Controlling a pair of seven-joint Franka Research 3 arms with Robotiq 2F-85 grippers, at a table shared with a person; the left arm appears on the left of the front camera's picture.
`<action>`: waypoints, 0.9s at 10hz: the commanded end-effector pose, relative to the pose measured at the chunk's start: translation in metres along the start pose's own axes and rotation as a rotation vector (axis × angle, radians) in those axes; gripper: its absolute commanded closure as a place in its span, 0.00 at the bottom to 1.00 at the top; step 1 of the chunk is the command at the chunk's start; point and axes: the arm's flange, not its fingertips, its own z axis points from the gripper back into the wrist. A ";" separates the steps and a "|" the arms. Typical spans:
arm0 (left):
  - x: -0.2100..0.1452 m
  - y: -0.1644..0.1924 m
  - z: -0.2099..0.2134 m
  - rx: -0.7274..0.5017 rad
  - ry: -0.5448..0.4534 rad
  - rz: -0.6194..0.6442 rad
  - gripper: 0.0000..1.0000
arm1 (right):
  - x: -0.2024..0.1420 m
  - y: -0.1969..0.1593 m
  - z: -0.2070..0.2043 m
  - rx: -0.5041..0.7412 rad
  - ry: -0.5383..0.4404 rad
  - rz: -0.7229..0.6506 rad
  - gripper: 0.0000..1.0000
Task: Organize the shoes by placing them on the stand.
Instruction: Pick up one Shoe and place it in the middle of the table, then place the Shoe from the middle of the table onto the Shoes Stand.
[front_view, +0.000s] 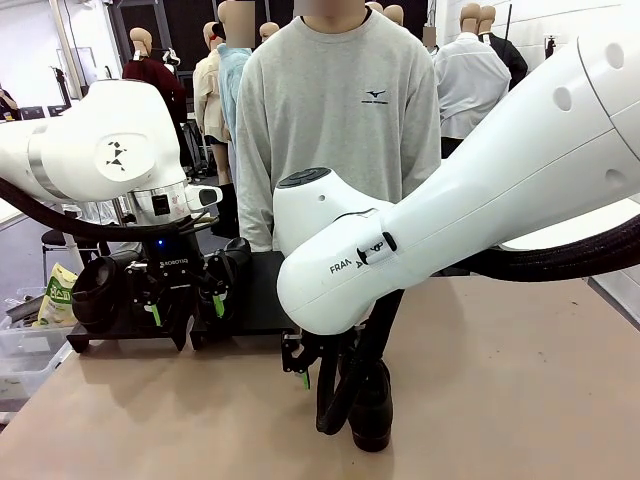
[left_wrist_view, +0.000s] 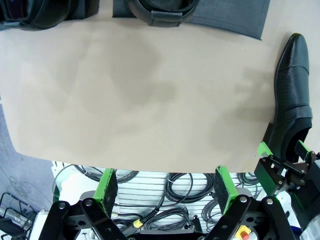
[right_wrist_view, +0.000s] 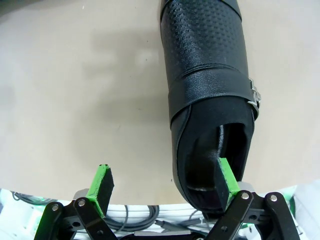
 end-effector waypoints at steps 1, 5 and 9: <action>0.000 0.001 0.001 0.003 -0.004 -0.007 0.00 | -0.001 0.000 0.000 -0.015 -0.009 -0.017 0.00; 0.000 0.001 0.001 0.003 -0.004 -0.007 0.00 | -0.001 0.000 0.000 -0.015 -0.009 -0.017 0.00; 0.000 0.001 0.001 0.003 -0.004 -0.007 0.00 | -0.001 0.000 0.000 -0.015 -0.009 -0.017 0.00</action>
